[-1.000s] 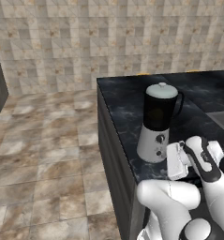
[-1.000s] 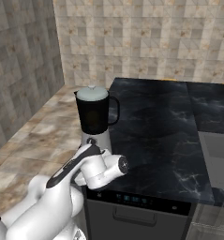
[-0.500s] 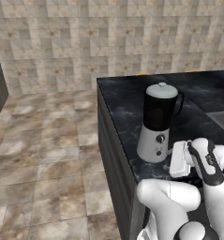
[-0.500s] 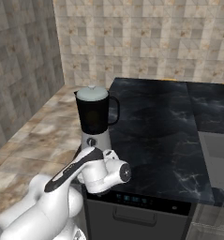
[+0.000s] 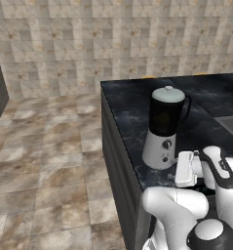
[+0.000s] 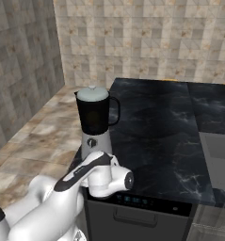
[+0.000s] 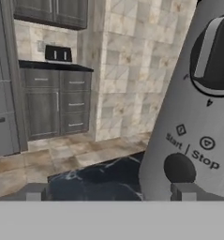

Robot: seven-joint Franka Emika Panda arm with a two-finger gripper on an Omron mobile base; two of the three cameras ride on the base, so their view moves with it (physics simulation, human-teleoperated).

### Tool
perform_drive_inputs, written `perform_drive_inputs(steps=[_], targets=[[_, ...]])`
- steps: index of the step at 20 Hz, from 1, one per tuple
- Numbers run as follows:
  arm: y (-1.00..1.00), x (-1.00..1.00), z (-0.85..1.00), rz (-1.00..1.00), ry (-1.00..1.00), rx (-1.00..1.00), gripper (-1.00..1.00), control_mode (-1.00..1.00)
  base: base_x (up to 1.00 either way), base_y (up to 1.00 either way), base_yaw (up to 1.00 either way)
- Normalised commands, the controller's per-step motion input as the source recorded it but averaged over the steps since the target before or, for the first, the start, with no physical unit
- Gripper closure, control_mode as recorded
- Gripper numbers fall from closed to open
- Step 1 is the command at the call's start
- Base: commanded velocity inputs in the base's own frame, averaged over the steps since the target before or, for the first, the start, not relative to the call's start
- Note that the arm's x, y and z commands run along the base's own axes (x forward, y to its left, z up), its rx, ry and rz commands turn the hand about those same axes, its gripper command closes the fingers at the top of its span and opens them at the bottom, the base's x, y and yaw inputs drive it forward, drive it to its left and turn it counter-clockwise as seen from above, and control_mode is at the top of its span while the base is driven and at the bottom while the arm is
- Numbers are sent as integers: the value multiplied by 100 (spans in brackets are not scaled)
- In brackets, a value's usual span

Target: Open the blender lid, put the pear in the blender, close the lid, and start the blender.

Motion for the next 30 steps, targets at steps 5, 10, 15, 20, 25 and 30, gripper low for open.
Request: perform_drive_inputs(steps=[5,10,15,20,25,30], targets=[[43,0,-4,0,-2,10,-100,-100,0,0,0],[37,0,0,0,-2,8,-100,-100,0,0,0],[19,8,-7,0,-1,4,-100,-100,0,0,0],[21,11,-26,-9,-1,0,-100,-100,0,0,0],[27,18,-24,-12,-1,0,-100,-100,0,0,0],[38,30,-18,-10,0,0,-100,-100,0,0,0]])
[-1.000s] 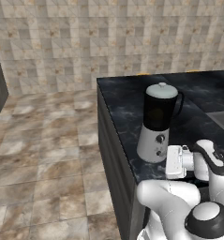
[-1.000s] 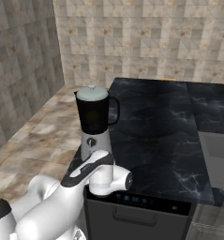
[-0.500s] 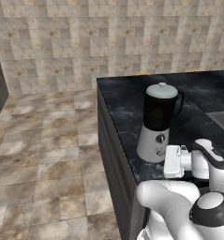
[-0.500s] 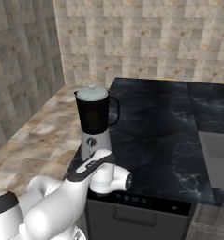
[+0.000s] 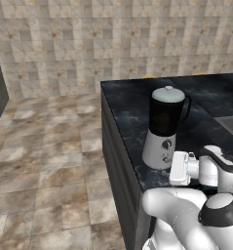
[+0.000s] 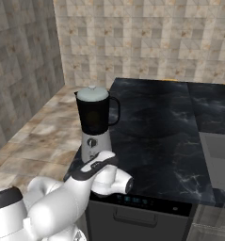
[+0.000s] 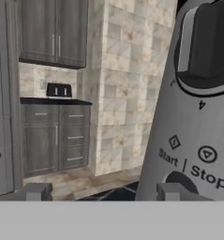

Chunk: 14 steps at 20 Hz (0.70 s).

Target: Open the blender lid, put the pear in the blender, close the lid, and start the blender.

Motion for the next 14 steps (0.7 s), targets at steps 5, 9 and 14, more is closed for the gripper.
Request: perform_drive_inputs(steps=[5,9,14], targets=[[34,26,-16,-8,0,0,-100,-100,0,0,0],[28,2,-1,-9,-6,0,-100,-100,0,0,0],[4,-54,0,-8,-5,0,-100,-100,0,0,0]])
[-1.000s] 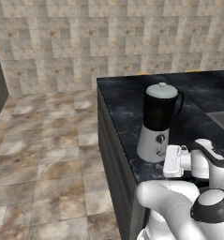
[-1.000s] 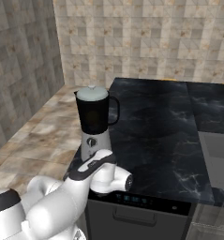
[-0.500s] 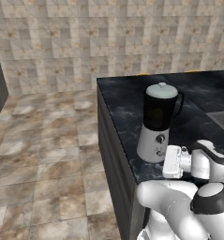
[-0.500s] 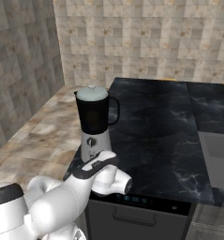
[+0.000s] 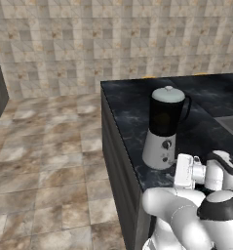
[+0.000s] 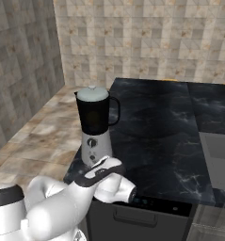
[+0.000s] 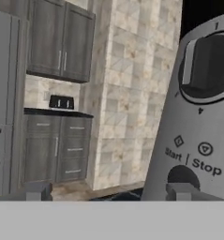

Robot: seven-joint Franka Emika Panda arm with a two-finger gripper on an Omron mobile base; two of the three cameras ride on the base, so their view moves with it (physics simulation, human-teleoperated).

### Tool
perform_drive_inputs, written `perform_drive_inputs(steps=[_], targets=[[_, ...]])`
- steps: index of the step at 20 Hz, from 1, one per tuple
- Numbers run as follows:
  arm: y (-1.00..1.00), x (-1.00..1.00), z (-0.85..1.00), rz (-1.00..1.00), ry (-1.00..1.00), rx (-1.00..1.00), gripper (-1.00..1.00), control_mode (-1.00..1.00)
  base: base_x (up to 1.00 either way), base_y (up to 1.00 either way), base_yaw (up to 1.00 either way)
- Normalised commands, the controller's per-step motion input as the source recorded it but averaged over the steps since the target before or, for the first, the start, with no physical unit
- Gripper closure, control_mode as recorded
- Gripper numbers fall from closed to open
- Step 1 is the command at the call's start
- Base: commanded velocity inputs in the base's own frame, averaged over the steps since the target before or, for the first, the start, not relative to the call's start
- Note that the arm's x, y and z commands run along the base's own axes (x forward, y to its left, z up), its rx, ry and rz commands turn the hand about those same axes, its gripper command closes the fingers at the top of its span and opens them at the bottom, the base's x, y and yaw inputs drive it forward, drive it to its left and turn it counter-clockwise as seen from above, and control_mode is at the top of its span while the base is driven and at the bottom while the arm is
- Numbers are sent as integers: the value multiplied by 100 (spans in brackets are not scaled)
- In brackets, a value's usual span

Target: Open the blender lid, put the pear in the blender, close the lid, and start the blender.

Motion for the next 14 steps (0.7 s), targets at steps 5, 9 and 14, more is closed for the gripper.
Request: perform_drive_inputs(steps=[5,9,14], targets=[[0,-92,26,-4,-6,0,-100,-100,0,0,0],[0,-12,87,-4,0,-1,-100,-100,0,0,0],[0,6,83,-1,0,-6,-100,-100,0,0,0]])
